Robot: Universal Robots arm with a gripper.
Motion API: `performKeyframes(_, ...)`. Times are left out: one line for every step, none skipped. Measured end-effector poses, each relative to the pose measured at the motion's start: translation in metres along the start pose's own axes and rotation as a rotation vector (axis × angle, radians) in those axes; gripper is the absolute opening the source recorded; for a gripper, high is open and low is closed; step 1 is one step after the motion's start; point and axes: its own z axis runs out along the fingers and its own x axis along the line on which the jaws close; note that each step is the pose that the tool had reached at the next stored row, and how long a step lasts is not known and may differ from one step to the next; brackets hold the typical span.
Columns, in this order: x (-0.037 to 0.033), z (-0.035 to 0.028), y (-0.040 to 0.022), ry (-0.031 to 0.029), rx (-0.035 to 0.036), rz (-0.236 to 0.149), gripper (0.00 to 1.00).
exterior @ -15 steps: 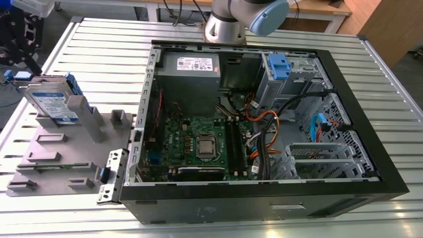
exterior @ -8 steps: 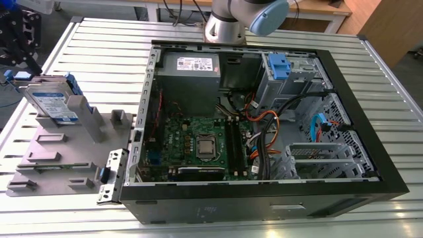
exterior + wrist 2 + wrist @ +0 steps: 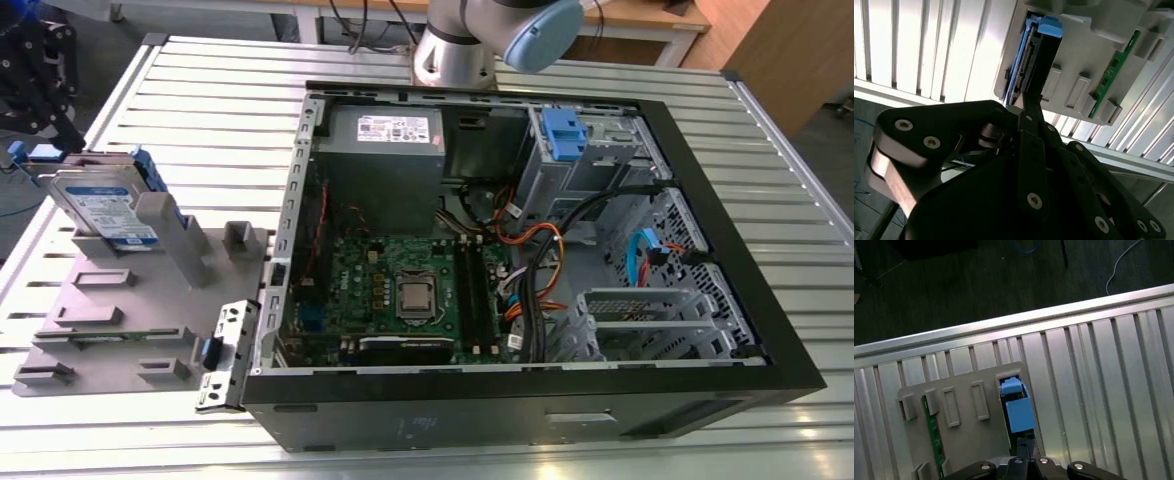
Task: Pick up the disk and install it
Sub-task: 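Pick up the disk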
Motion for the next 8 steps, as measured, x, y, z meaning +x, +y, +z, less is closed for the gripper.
performKeyframes(0.0000,0.0001,0.0000,0.0000,-0.0004,-0.018,0.11)
performKeyframes(0.0000,0.0003,0.0000,0.0000,-0.0009,-0.036,0.11)
performKeyframes(0.0000,0.0003,0.0000,0.0000,-0.0014,-0.054,0.11)
performKeyframes(0.0000,0.0005,0.0000,0.0000,-0.0018,-0.072,0.11)
performKeyframes(0.0000,0.0006,0.0000,0.0001,-0.0023,-0.092,0.11)
performKeyframes(0.0000,0.0007,0.0000,0.0000,-0.0027,-0.110,0.11)
performKeyframes(0.0000,0.0009,0.0000,0.0001,-0.0032,-0.127,0.11)
performKeyframes(0.0000,0.0010,0.0000,0.0001,-0.0037,-0.145,0.11)
